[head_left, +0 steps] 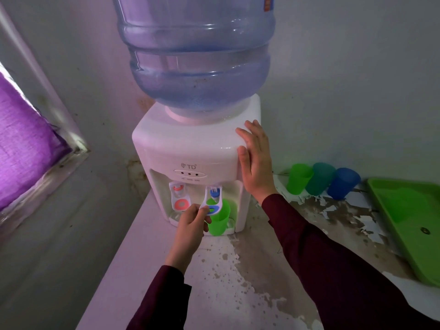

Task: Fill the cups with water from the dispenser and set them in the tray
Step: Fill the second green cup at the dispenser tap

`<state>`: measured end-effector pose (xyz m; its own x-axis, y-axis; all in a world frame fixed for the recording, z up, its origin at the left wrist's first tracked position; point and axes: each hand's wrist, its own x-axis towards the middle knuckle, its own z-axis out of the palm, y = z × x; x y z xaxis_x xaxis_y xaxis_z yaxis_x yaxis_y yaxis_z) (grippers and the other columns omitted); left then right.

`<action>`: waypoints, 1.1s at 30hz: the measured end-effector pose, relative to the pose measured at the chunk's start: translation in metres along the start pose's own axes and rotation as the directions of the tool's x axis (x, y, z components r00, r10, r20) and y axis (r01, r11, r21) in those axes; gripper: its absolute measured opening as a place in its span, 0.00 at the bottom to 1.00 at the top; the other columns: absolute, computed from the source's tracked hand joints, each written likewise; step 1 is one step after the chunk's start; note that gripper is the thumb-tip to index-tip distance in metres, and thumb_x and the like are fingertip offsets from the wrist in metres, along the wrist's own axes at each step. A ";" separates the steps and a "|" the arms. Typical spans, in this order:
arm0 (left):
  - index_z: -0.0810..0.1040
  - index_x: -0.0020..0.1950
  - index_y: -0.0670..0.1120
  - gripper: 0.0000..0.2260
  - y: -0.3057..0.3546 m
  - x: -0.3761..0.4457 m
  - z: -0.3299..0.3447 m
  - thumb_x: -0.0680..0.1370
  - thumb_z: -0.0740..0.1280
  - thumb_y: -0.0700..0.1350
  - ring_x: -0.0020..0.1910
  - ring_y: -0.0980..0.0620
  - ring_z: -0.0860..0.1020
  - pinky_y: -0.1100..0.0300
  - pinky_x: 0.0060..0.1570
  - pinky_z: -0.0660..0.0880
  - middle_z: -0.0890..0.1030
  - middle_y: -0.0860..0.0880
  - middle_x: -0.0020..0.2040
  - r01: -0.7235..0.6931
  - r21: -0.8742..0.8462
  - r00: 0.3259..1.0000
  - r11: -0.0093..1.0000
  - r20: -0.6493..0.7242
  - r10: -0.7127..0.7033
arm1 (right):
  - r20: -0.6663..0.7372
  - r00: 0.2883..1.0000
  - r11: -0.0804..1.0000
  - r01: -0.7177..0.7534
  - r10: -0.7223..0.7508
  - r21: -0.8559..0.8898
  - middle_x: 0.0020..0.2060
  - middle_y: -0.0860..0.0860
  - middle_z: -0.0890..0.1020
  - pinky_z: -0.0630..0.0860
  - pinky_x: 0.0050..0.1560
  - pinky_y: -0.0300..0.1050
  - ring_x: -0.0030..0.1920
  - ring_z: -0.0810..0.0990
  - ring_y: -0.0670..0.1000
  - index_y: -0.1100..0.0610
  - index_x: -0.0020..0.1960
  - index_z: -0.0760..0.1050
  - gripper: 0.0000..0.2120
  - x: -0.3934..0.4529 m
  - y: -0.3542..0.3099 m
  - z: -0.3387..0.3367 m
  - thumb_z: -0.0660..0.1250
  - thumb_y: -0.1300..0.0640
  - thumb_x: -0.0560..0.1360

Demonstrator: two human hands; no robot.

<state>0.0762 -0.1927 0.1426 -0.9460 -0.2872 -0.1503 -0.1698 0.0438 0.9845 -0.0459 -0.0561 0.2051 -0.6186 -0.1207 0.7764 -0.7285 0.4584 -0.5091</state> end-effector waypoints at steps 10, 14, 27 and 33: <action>0.75 0.50 0.36 0.11 -0.001 -0.001 0.000 0.81 0.58 0.43 0.28 0.56 0.71 0.63 0.30 0.67 0.75 0.50 0.34 0.011 0.011 1.000 1.000 0.009 -0.012 | -0.003 1.000 1.000 -0.001 0.001 0.003 0.67 0.61 0.71 0.60 0.74 0.47 0.73 0.63 0.58 0.64 0.64 0.73 0.24 0.000 0.000 0.000 0.49 0.48 0.82; 0.75 0.49 0.39 0.10 0.000 -0.002 0.000 0.81 0.58 0.43 0.28 0.56 0.71 0.63 0.30 0.67 0.75 0.50 0.34 0.011 0.016 1.000 1.000 0.014 -0.012 | -0.013 1.000 1.000 0.003 -0.002 0.007 0.67 0.61 0.72 0.60 0.74 0.47 0.73 0.63 0.59 0.64 0.64 0.73 0.24 -0.001 0.000 0.001 0.49 0.48 0.82; 0.74 0.51 0.34 0.11 0.001 -0.002 0.000 0.81 0.58 0.42 0.29 0.55 0.71 0.63 0.29 0.66 0.75 0.49 0.33 0.009 0.011 1.000 1.000 0.018 -0.009 | -0.024 1.000 1.000 -0.002 0.002 0.003 0.67 0.62 0.72 0.61 0.74 0.48 0.73 0.63 0.59 0.64 0.63 0.73 0.25 -0.001 0.001 0.002 0.49 0.48 0.82; 0.74 0.50 0.37 0.10 0.002 -0.004 0.001 0.81 0.57 0.42 0.28 0.55 0.70 0.66 0.27 0.66 0.74 0.48 0.34 0.006 0.015 1.000 1.000 0.023 -0.006 | -0.026 1.000 1.000 0.001 -0.001 0.011 0.67 0.62 0.72 0.62 0.73 0.52 0.72 0.63 0.59 0.64 0.63 0.73 0.25 -0.001 0.001 0.002 0.49 0.48 0.82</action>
<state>0.0795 -0.1907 0.1449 -0.9511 -0.2653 -0.1582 -0.1792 0.0568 0.9822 -0.0468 -0.0578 0.2031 -0.6099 -0.0983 0.7863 -0.7325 0.4487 -0.5121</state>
